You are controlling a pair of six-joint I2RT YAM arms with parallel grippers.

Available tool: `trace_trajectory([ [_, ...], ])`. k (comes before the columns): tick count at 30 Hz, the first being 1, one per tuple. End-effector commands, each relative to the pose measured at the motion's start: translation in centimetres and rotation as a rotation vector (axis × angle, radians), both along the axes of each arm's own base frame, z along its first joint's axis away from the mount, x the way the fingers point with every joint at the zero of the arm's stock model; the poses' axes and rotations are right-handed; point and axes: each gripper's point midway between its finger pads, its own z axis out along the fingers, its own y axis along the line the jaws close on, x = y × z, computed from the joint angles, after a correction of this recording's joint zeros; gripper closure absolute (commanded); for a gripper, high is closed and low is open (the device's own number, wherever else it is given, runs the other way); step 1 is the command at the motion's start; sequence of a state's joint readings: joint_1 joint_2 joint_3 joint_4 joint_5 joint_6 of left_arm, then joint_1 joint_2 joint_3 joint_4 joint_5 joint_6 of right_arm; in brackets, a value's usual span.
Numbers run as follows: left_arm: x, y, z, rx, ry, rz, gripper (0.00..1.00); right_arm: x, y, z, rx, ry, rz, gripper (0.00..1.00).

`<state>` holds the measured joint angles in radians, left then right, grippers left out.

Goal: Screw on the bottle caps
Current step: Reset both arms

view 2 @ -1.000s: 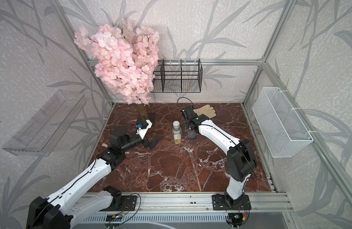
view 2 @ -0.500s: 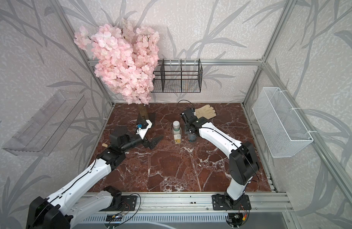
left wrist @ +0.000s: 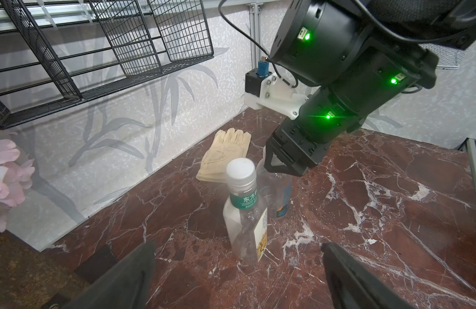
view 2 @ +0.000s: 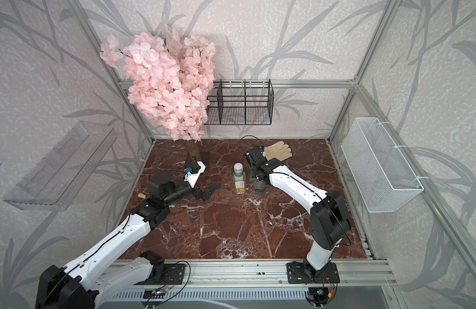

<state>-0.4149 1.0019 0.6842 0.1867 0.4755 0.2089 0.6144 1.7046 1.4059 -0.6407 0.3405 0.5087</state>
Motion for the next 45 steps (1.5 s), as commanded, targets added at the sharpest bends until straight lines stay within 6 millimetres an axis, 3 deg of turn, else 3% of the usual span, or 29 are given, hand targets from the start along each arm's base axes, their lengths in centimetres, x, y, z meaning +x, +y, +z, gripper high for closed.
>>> trace_trajectory([
  [1, 0.2, 0.7, -0.2, 0.011, -0.008, 0.037, 0.00, -0.4, -0.3, 1.5, 0.016, -0.028, -0.007, 0.32],
  [8, 1.3, 2.3, -0.1, 0.012, -0.027, 0.155, 0.00, -0.6, -0.1, 4.0, 0.065, -0.075, 0.010, 0.18],
  [19, 3.3, 7.2, 0.3, -0.030, -0.065, 0.470, 0.00, -2.1, -0.1, 10.0, 0.159, -0.191, 0.076, 0.09],
  [25, 4.8, 12.3, -0.3, -0.043, -0.102, 0.773, 0.00, -3.7, -2.1, 13.8, 0.148, -0.336, 0.127, 0.01],
  [29, 5.4, 16.1, -1.7, -0.064, -0.102, 0.961, 0.00, -4.8, -5.0, 15.0, 0.104, -0.436, 0.123, 0.01],
  [33, 5.3, 19.2, -3.5, -0.099, -0.100, 1.082, 0.00, -5.3, -9.6, 13.8, 0.101, -0.507, 0.038, 0.01],
  [35, 5.0, 20.7, -4.5, -0.113, -0.102, 1.138, 0.00, -5.4, -11.7, 12.1, 0.105, -0.529, -0.002, 0.01],
  [40, 4.2, 24.1, -7.3, -0.115, -0.073, 1.262, 0.00, -4.9, -17.2, 6.0, 0.117, -0.523, -0.147, 0.01],
  [45, 3.5, 25.9, -9.6, -0.115, -0.068, 1.318, 0.00, -4.2, -20.6, 0.8, 0.084, -0.517, -0.234, 0.01],
])
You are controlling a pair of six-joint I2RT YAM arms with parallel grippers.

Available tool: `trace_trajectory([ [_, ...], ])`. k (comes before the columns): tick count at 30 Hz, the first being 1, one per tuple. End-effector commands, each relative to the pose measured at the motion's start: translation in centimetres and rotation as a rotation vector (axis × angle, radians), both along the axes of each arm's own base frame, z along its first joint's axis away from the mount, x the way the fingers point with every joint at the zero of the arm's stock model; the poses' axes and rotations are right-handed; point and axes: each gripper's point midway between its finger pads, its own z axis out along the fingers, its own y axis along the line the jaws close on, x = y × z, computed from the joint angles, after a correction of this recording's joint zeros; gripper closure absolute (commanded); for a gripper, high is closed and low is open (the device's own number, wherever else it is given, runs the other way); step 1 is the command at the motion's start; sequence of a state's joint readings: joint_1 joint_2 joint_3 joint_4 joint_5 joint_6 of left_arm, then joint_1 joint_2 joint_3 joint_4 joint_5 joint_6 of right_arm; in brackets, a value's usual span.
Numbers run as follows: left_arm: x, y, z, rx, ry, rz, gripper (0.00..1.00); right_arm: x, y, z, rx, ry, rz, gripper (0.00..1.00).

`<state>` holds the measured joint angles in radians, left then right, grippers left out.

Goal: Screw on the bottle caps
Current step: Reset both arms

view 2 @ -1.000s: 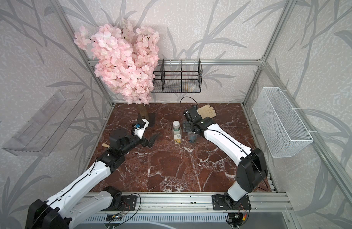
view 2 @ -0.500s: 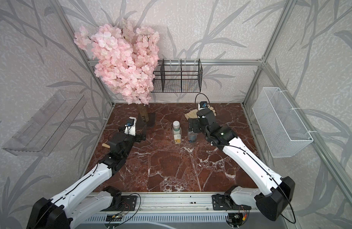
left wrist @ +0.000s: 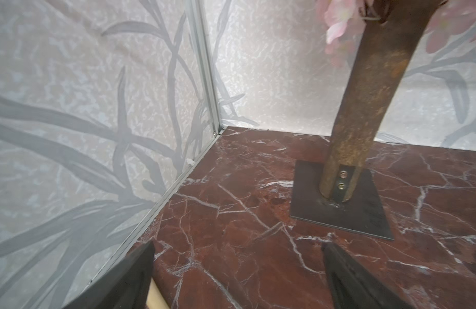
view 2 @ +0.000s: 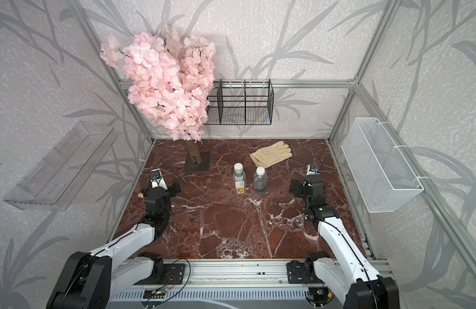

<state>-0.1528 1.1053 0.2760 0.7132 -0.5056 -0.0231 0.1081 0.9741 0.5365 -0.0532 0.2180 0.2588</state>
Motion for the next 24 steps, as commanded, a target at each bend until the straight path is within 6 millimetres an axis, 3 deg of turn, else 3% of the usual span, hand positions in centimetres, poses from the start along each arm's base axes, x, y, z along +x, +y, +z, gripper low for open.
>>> trace_trajectory([
  [1, -0.3, 1.3, 0.1, -0.022, -0.066, 0.060, 0.00, 2.0, -0.7, 0.8, -0.012, -0.137, -0.004, 0.01],
  [6, -0.4, 2.2, -1.5, -0.019, -0.062, 0.080, 0.00, 3.2, -2.2, -1.6, -0.078, -0.148, -0.021, 0.01],
  [11, 0.1, 2.2, -1.5, -0.013, -0.083, 0.064, 0.00, 4.5, -2.7, -3.5, -0.110, -0.175, -0.004, 0.01],
  [17, 1.3, 1.6, -1.9, -0.009, -0.050, 0.005, 0.00, 6.1, -2.3, -3.2, -0.127, -0.232, 0.037, 0.01],
  [22, 1.8, 1.0, -2.0, -0.007, -0.039, -0.038, 0.00, 6.9, -2.4, -5.7, -0.091, -0.255, 0.042, 0.01],
  [24, 1.9, 0.9, -2.0, -0.008, -0.038, -0.047, 0.00, 6.6, -2.4, -5.8, -0.087, -0.249, 0.047, 0.01],
])
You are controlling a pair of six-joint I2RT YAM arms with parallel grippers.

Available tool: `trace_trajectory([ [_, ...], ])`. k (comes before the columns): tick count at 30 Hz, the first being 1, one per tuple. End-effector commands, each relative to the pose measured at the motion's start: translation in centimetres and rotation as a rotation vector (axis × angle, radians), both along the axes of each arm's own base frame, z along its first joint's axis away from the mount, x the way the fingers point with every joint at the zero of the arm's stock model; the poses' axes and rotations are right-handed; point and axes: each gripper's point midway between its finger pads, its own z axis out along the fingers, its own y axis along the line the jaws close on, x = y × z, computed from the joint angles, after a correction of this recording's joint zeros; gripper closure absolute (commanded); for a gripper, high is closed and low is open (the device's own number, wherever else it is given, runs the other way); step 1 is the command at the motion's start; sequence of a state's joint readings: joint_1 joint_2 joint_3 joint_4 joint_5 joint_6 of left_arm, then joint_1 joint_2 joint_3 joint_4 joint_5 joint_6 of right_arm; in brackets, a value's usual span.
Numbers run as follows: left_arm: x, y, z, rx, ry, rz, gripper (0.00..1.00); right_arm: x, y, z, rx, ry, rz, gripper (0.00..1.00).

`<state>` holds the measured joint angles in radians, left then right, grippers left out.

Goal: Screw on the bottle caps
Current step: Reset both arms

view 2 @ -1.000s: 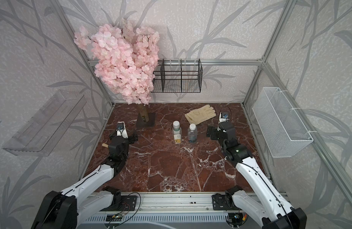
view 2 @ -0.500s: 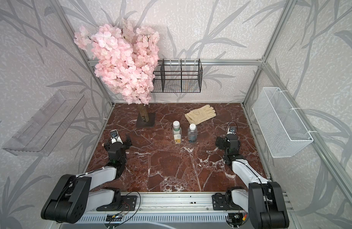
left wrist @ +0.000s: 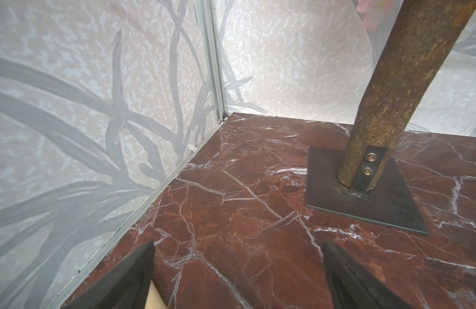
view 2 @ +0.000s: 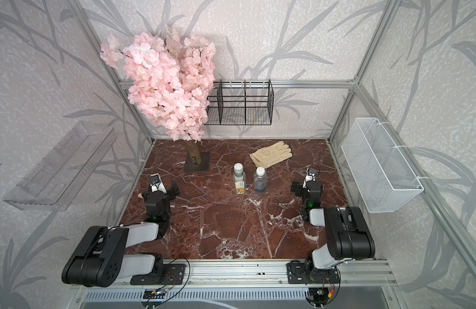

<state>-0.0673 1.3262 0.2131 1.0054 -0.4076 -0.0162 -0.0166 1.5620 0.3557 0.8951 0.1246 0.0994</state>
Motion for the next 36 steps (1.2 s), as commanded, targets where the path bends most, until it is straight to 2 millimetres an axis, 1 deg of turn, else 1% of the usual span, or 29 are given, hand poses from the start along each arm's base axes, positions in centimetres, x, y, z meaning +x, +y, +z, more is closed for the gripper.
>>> trace_trajectory([
  [1, 0.9, -0.5, 1.3, 0.004, -0.037, -0.043, 0.00, 0.4, 0.1, 1.7, 0.004, -0.085, 0.012, 0.01],
  [3, 1.2, -0.8, 1.2, 0.007, -0.027, -0.064, 0.00, 0.7, 0.2, 1.8, 0.000, -0.103, 0.022, 0.01],
  [5, 1.6, -1.1, 1.1, 0.000, -0.025, -0.081, 0.00, 0.7, 0.3, 1.6, 0.003, -0.079, 0.025, 0.01],
  [7, 1.7, -1.7, 1.5, -0.021, -0.064, -0.117, 0.00, 0.8, 0.4, 1.7, 0.000, -0.086, 0.035, 0.01],
  [9, 1.4, -1.6, 1.3, -0.030, -0.095, -0.114, 0.00, 0.9, 0.4, 1.8, 0.000, -0.087, 0.037, 0.01],
  [11, 1.4, -1.6, 0.9, -0.034, -0.102, -0.114, 0.00, 0.8, 0.4, 1.6, 0.002, -0.082, 0.037, 0.01],
  [14, 2.4, -2.7, -0.4, -0.018, -0.067, -0.178, 0.00, 0.9, 0.5, 1.7, 0.001, -0.083, 0.041, 0.01],
  [15, 2.7, -2.8, -0.2, -0.008, -0.078, -0.187, 0.00, 0.9, 0.6, 1.7, 0.002, -0.080, 0.044, 0.01],
  [18, 2.8, -2.7, -0.6, -0.022, -0.044, -0.176, 0.00, 1.0, 0.6, 1.6, 0.001, -0.077, 0.048, 0.01],
  [19, 2.7, -2.6, -0.4, -0.016, -0.065, -0.174, 0.00, 1.0, 0.6, 1.6, 0.001, -0.077, 0.048, 0.01],
  [21, 2.7, -2.7, -0.6, -0.019, -0.046, -0.176, 0.00, 1.0, 0.6, 1.7, 0.001, -0.079, 0.048, 0.01],
  [23, 2.7, -2.6, -0.4, -0.016, -0.060, -0.175, 0.00, 1.0, 0.6, 1.6, 0.001, -0.077, 0.049, 0.01],
  [36, 2.8, -2.7, -0.6, -0.018, -0.048, -0.179, 0.00, 1.0, 0.6, 1.6, 0.001, -0.078, 0.048, 0.01],
])
